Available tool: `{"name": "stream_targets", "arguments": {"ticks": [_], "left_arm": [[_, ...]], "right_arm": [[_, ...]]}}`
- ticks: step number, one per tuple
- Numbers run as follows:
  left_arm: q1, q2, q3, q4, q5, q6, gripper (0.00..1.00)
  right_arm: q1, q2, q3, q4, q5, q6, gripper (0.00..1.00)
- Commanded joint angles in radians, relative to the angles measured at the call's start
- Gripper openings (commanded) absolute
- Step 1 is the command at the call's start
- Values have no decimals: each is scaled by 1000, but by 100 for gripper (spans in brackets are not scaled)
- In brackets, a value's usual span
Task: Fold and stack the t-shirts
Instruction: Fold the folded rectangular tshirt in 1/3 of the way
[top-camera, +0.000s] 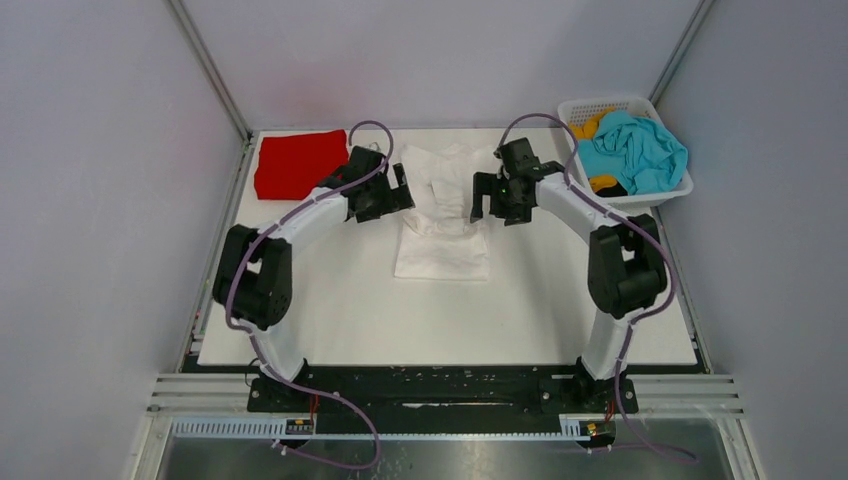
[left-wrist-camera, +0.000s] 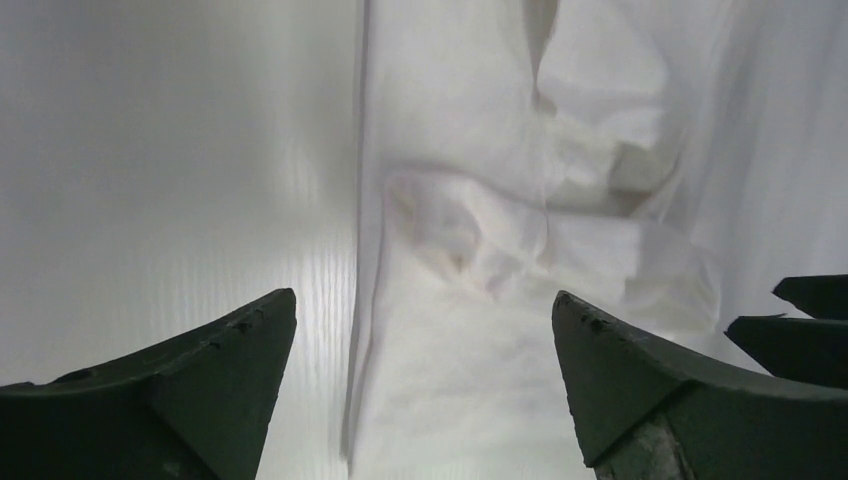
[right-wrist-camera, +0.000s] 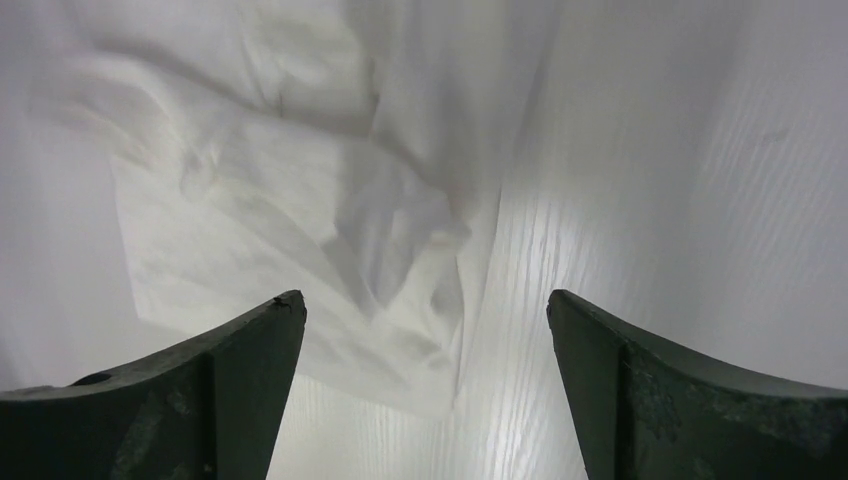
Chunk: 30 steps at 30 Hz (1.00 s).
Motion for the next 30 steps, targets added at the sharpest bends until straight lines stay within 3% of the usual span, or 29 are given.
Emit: {"name": "stream_targets", "arguments": {"ticks": [1, 5, 12, 23, 30], "left_arm": [[4, -234, -198, 87, 16, -30, 99], [3, -371, -396, 135, 20, -74, 99], [2, -508, -584, 135, 9, -112, 99], [3, -544, -615, 114, -33, -102, 99], [3, -554, -616, 97, -56, -100, 99]], "right_arm": [[38, -193, -219, 105, -98, -14, 99], [105, -226, -321, 193, -187, -49, 100], [186, -76, -196, 181, -111, -75, 99], [164, 96, -7, 264, 107, -55, 99], [71, 163, 129, 330, 109, 24, 99]]}}
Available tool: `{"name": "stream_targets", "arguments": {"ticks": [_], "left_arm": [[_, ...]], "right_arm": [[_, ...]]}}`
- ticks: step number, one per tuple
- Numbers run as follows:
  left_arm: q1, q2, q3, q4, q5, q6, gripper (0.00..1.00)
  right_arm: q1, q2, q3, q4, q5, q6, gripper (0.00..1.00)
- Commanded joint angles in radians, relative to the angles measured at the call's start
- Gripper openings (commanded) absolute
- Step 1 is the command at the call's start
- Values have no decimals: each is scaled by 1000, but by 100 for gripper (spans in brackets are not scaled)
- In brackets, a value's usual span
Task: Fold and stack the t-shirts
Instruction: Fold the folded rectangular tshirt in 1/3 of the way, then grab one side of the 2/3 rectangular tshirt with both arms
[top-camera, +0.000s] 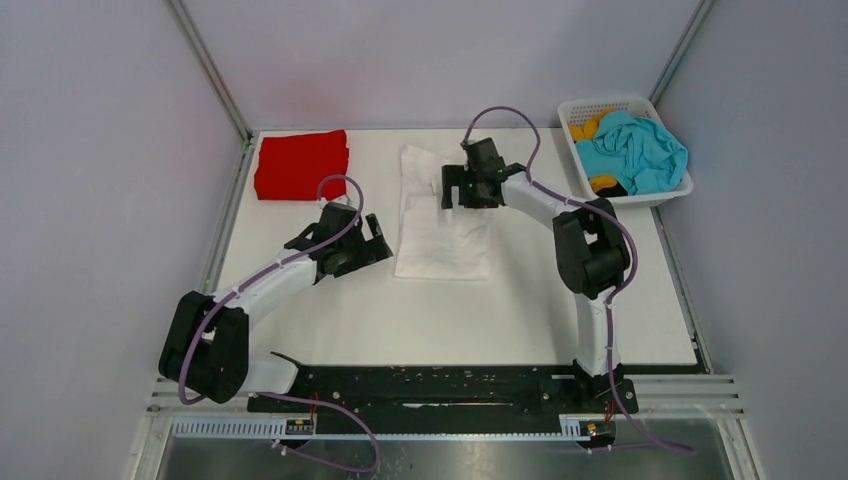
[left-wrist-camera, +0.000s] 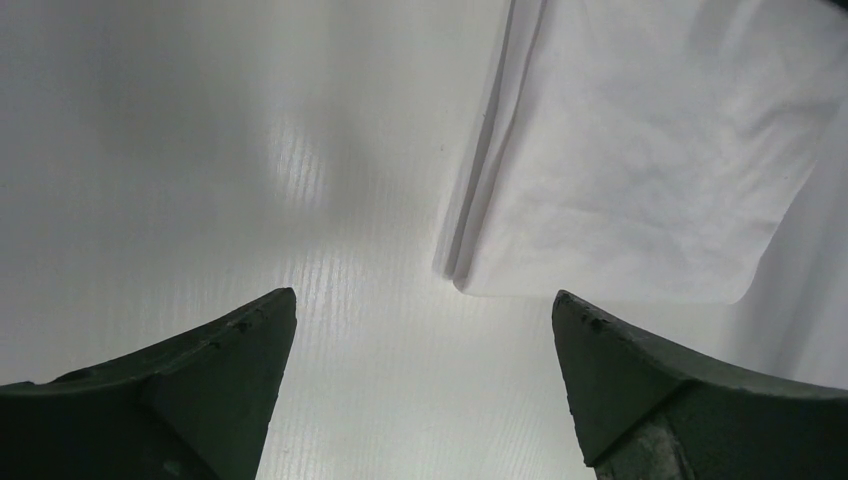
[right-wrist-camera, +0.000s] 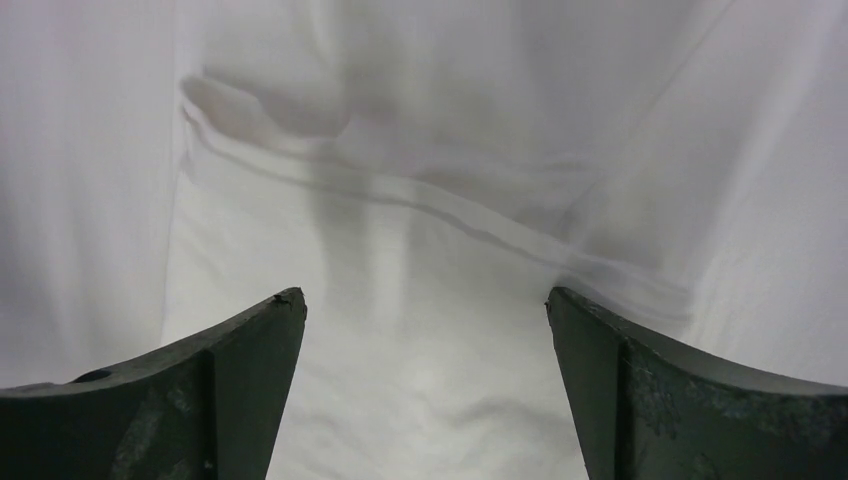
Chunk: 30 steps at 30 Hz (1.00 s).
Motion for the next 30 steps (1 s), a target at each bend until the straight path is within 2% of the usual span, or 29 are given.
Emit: {"name": "stream_targets", "arguments": {"ticks": [1, 4, 6, 9, 12, 15, 20, 24, 28, 30], "left_arm": [[2, -41, 9, 15, -22, 2, 99], [2, -29, 19, -5, -14, 1, 99], [3, -13, 21, 8, 11, 2, 99], [3, 26, 22, 65, 94, 0, 99], [3, 79, 31, 120, 159, -11, 99], [0, 138, 34, 168, 200, -23, 94], [-26, 229, 51, 196, 232, -35, 81], [-53, 259, 40, 197, 208, -38, 69], [-59, 274, 22, 192, 193, -50, 48], [-65, 274, 20, 191, 186, -50, 38]], "right_arm": [[-68, 39, 143, 38, 50, 46, 99], [-78, 15, 177, -25, 36, 13, 100], [-78, -55, 99, -1, 30, 7, 99], [-78, -195, -76, 59, 29, 29, 99], [-78, -352, -342, 141, -6, 93, 99], [-93, -463, -533, 180, -59, 185, 100], [-114, -546, -731, 272, -265, 279, 99], [-113, -526, -793, 324, -370, 334, 99], [-113, -493, -823, 335, -381, 353, 96], [-113, -481, -835, 340, -370, 357, 90]]}}
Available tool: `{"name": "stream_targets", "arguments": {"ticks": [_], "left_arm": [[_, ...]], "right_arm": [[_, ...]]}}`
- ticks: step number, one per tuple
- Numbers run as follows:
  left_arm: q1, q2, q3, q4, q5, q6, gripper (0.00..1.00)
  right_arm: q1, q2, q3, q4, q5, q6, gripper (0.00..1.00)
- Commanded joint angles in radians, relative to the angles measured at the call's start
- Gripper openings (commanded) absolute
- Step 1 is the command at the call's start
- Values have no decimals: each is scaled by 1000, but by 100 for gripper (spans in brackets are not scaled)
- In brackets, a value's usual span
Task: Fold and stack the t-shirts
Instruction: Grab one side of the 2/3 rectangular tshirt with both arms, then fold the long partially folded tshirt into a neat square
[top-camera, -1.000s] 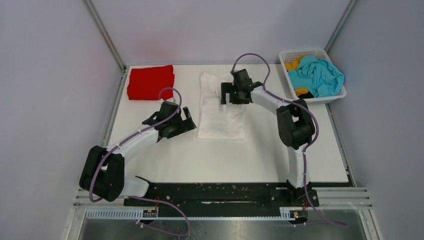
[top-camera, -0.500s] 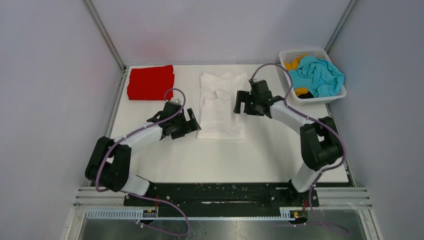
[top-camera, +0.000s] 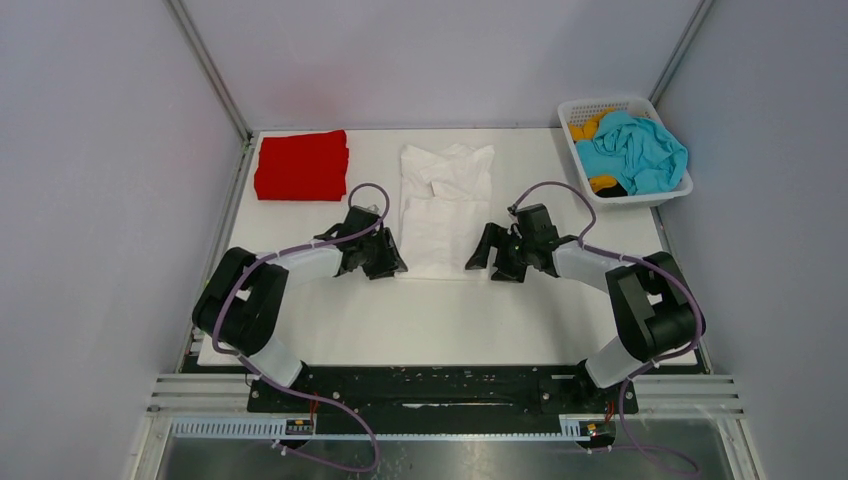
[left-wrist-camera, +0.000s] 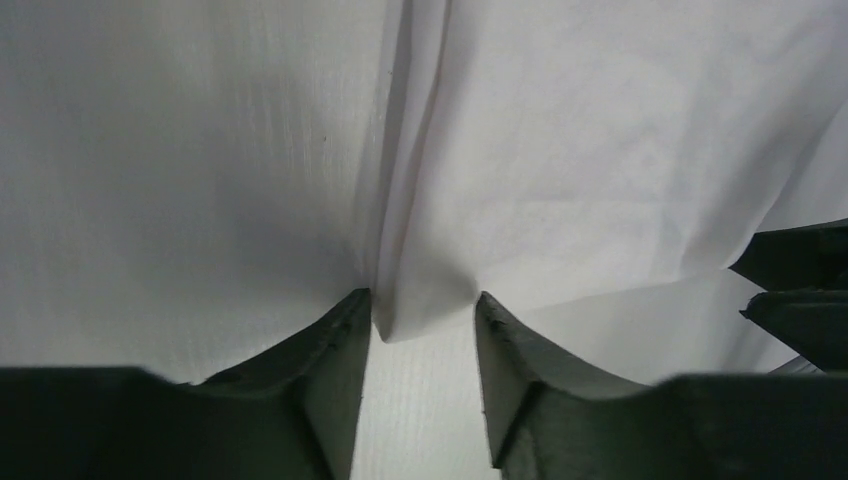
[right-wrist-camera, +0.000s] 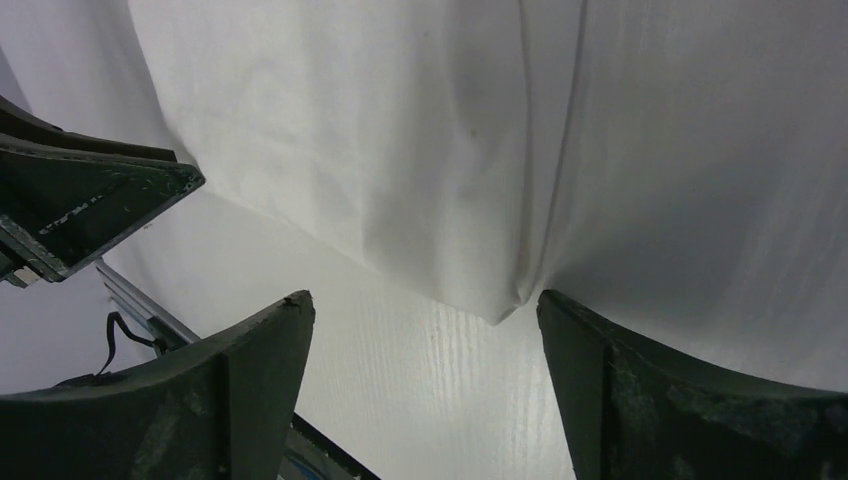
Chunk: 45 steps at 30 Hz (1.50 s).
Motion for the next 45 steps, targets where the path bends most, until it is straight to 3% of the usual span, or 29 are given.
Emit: {"name": "stream_targets", "arguments": {"ticks": [1, 7, 11, 17, 19, 24, 29, 32, 36, 40, 45], "left_arm": [[-12, 15, -7, 13, -11, -3, 33], [-22, 8, -24, -8, -47, 0, 0], [-22, 22, -24, 16, -41, 2, 0], [-23, 6, -51, 62, -7, 8, 0], [-29, -33, -90, 91, 13, 5, 0], [-75, -206, -224, 80, 15, -16, 0], [-179, -484, -323, -34, 4, -67, 0], [-270, -724, -315, -162, -69, -93, 0], [-298, -922, -285, -233, -101, -97, 0], [-298, -950, -189, -289, -173, -52, 0], [-290, -865, -61, -298, -347, -14, 0]], "right_arm": [[-1, 28, -25, 52, -42, 44, 86], [-1, 21, -27, -31, 53, 11, 58], [-1, 52, -17, -30, 87, -14, 38], [0, 88, -27, 23, 13, -15, 6], [-1, 53, -54, 28, -5, -15, 0], [28, -126, -167, -70, -15, -32, 0], [124, -402, -273, -289, -63, -39, 0], [175, -599, -266, -419, -81, -18, 0], [178, -799, -190, -537, -61, -39, 0], [179, -857, -79, -592, -9, -90, 3], [166, -778, 13, -571, 103, -98, 3]]}}
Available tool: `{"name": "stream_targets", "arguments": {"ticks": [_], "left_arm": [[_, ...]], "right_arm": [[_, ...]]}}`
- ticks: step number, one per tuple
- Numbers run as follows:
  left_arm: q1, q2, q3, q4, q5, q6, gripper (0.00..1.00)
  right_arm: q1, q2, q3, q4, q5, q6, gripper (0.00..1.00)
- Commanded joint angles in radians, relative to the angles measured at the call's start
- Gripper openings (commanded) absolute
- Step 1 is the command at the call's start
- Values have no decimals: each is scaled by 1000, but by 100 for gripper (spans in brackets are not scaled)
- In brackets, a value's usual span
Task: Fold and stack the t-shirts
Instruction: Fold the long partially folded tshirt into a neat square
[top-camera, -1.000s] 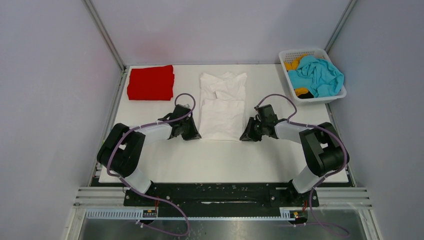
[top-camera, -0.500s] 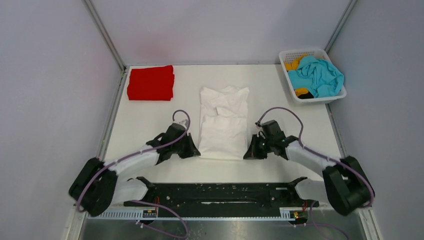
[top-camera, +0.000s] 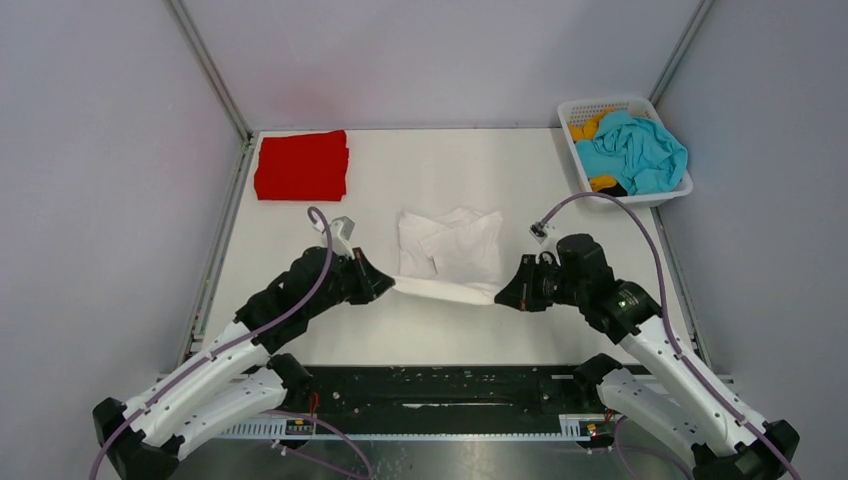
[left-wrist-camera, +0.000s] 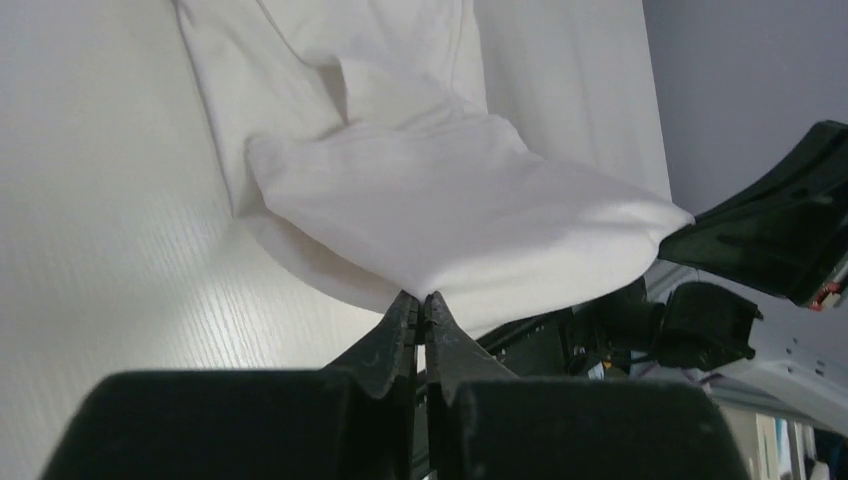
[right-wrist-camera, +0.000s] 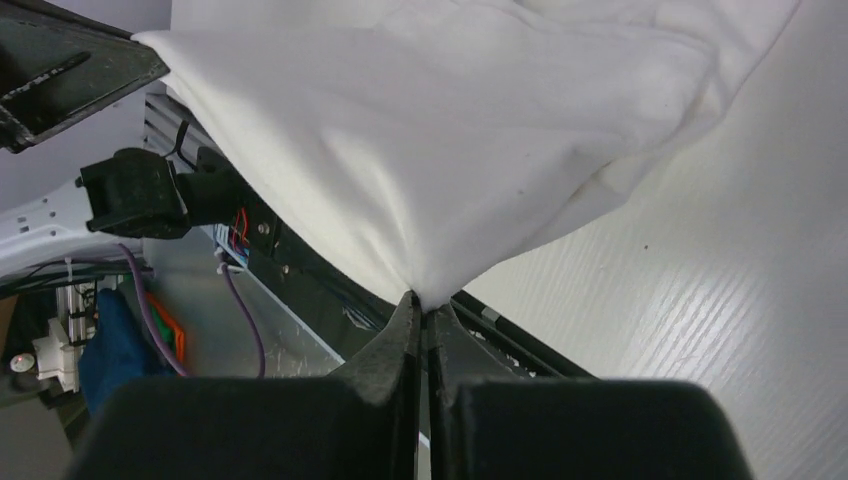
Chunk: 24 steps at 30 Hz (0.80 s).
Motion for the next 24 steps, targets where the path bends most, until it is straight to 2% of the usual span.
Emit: {"name": "stream_targets", "arguments": {"ticks": [1, 5, 11, 24], "left_arm": [[14, 82, 141, -7, -202, 52, 0], [79, 208, 212, 52, -223, 94, 0], [207, 410, 296, 157, -126, 133, 0], [322, 868, 594, 182, -117, 194, 0]], "right_arm": [[-20, 79, 83, -11, 108, -34, 5], [-99, 174, 142, 57, 80, -43, 6], [-178, 339, 248, 70, 119, -89, 5], [-304, 755, 487, 149, 106, -120, 4]]}}
